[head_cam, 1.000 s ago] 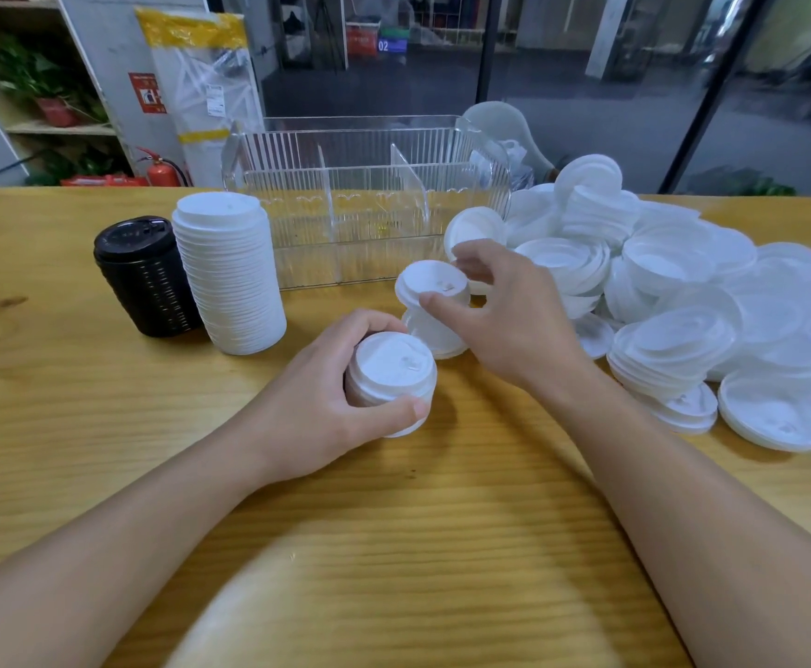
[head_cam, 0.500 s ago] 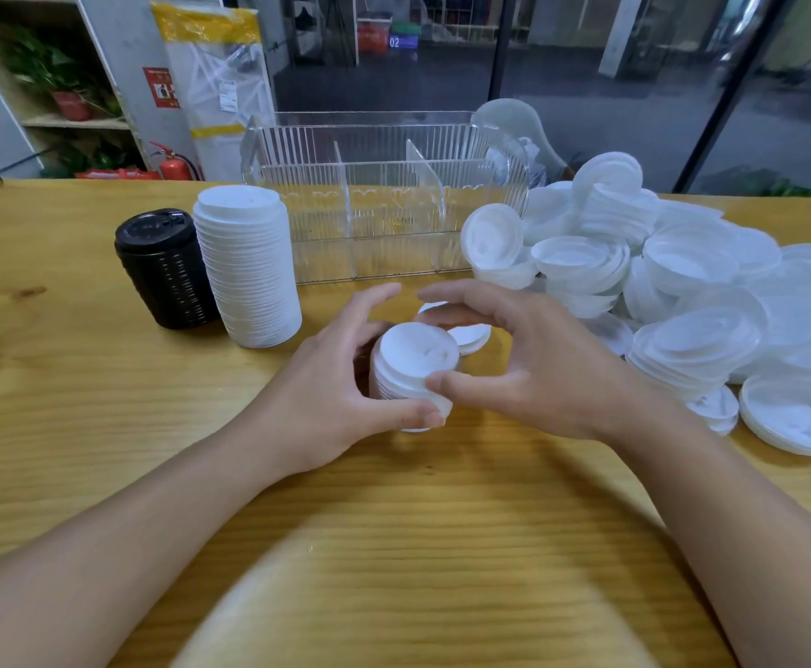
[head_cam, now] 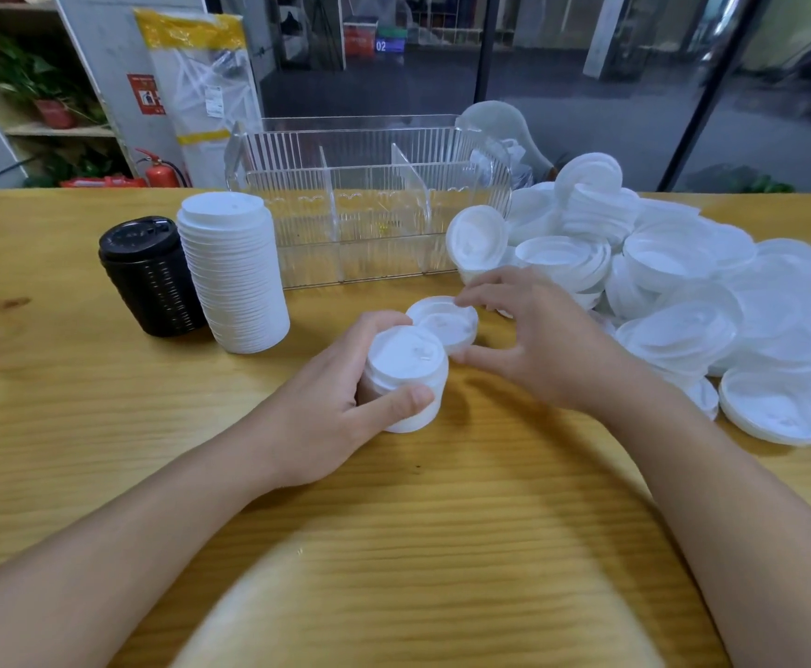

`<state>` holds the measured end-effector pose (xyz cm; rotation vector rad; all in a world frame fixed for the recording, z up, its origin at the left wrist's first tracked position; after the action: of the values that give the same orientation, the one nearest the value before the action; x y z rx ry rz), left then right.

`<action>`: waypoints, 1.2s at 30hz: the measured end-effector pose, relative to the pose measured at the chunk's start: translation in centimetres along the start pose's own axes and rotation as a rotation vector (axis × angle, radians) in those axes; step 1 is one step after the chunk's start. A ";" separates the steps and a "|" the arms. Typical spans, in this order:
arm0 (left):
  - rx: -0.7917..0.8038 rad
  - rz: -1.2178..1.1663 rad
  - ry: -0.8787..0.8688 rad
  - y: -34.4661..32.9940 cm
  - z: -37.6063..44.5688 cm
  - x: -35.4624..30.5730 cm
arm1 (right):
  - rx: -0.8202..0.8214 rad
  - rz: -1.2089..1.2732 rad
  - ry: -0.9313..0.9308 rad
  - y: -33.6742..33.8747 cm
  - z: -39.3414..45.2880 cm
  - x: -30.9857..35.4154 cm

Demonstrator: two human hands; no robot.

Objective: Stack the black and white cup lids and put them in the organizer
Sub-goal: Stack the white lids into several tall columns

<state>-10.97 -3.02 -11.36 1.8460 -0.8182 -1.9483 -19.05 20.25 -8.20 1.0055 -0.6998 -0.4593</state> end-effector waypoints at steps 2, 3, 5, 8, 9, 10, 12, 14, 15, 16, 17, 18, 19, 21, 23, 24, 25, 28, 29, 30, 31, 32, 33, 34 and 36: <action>0.029 -0.009 0.012 -0.1 0.0 0.1 | -0.007 -0.020 -0.007 -0.7 0.1 -0.2; 0.037 -0.018 0.008 -0.2 -0.1 0.2 | -0.022 -0.020 0.004 -0.9 0.1 -0.4; 0.043 -0.031 0.003 -0.2 -0.1 0.1 | -0.057 -0.026 0.052 -1.4 0.2 -0.5; 0.043 -0.020 0.016 -0.3 -0.2 0.0 | -0.099 -0.057 0.112 -1.8 0.4 -0.4; 0.044 -0.015 0.020 -0.3 -0.3 -0.1 | -0.117 -0.054 0.114 -1.8 0.5 -0.5; 0.045 -0.014 0.022 -0.3 -0.3 -0.2 | -0.133 -0.048 0.112 -1.6 0.6 -0.4; 0.049 -0.018 0.029 -0.4 -0.4 -0.4 | -0.149 -0.021 0.101 -1.3 0.6 -0.4; 0.049 -0.014 0.029 -0.4 -0.5 -0.5 | -0.138 0.004 0.081 -1.4 0.5 -0.2; 0.049 -0.011 0.026 -0.4 -0.5 -0.5 | -0.136 0.025 0.065 -1.4 0.4 -0.1; 0.050 -0.011 0.024 -0.4 -0.5 -0.5 | -0.139 0.067 0.046 -1.5 0.3 0.0; 0.051 -0.012 0.023 -0.3 -0.4 -0.4 | -0.148 0.137 0.027 -1.4 0.1 -0.1; 0.050 -0.017 0.022 -0.3 -0.4 -0.4 | -0.160 0.223 0.007 -1.3 0.1 -0.1; 0.044 -0.022 0.023 -0.2 -0.3 -0.3 | -0.172 0.303 -0.015 -1.2 0.1 -0.1; 0.023 -0.026 0.022 0.0 -0.2 0.0 | -0.208 0.424 -0.049 -1.0 0.2 -0.2; 0.007 -0.031 0.020 0.2 -0.1 0.1 | -0.286 0.547 -0.090 -0.6 0.4 -0.4; 0.001 -0.034 0.019 0.2 0.0 0.1 | -0.327 0.596 -0.115 -0.4 0.4 -0.5; -0.001 -0.037 0.017 0.2 0.0 0.1 | -0.364 0.630 -0.133 -0.2 0.4 -0.6; -0.001 -0.050 0.014 0.2 0.0 0.0 | -0.424 0.636 -0.185 -0.1 0.3 -0.5; -0.003 -0.054 0.012 0.2 0.0 0.0 | -0.419 0.593 -0.187 -0.4 0.4 -0.5; -0.004 -0.057 0.012 0.2 0.0 0.0 | -0.397 0.534 -0.169 -0.6 0.5 -0.4; -0.007 -0.057 0.012 0.2 0.0 0.0 | -0.361 0.470 -0.142 -1.0 0.7 -0.3; -0.008 -0.057 0.013 0.2 0.0 0.0 | -0.322 0.418 -0.113 -1.3 0.8 -0.2; -0.010 -0.057 0.016 0.3 0.0 0.0 | -0.285 0.383 -0.083 -1.5 0.9 -0.1; -0.011 -0.055 0.022 0.3 0.0 -0.1 | -0.250 0.360 -0.058 -1.6 1.0 -0.2; -0.013 -0.050 0.028 0.3 0.0 -0.1 | -0.178 0.324 -0.034 -1.7 1.0 -0.2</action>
<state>-10.96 -3.24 -11.09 1.8991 -0.7564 -1.9489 -19.95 18.98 -9.37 0.7019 -0.8204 -0.2502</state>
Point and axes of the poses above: each hand's wrist, its own z-axis towards the middle knuckle, its own y-axis out of the back of the hand, x = y × z, the point moved 4 cm from there along z, towards the middle knuckle, and after that the axes turned 11 degrees about y, right-handed, at the moved point
